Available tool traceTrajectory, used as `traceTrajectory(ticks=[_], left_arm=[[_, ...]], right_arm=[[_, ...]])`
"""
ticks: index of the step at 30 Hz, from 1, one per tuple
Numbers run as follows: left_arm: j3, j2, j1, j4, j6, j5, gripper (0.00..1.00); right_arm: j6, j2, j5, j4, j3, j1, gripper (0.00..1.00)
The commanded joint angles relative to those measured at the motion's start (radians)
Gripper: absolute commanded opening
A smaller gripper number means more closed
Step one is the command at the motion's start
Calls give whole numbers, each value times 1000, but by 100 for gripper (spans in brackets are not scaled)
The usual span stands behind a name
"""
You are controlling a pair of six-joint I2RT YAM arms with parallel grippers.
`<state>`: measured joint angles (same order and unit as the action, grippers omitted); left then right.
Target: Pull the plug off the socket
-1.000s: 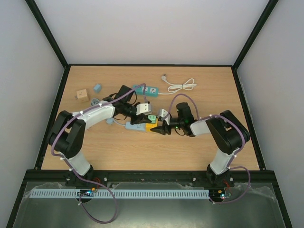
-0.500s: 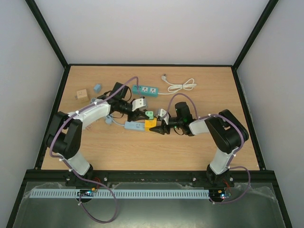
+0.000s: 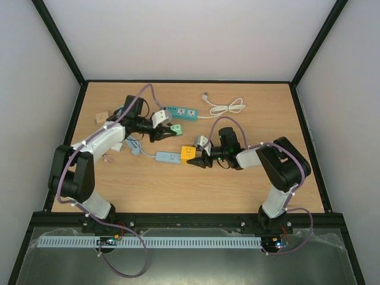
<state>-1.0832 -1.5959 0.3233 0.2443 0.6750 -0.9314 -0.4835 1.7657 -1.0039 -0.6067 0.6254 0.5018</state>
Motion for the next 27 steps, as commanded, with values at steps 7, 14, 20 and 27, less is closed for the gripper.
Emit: traceTrajectory(ticks=[7, 14, 20, 27], left_arm=[[-138, -106, -216, 5, -245, 186, 19], [-210, -246, -291, 12, -316, 332, 24], [-317, -386, -328, 76, -344, 354, 25], [-398, -491, -365, 104, -400, 281, 25]], right_arm=[[-24, 29, 35, 84, -5, 4, 1], [-26, 28, 31, 84, -5, 4, 1], [-27, 30, 29, 84, -4, 4, 1], [-27, 27, 28, 82, -6, 4, 1]])
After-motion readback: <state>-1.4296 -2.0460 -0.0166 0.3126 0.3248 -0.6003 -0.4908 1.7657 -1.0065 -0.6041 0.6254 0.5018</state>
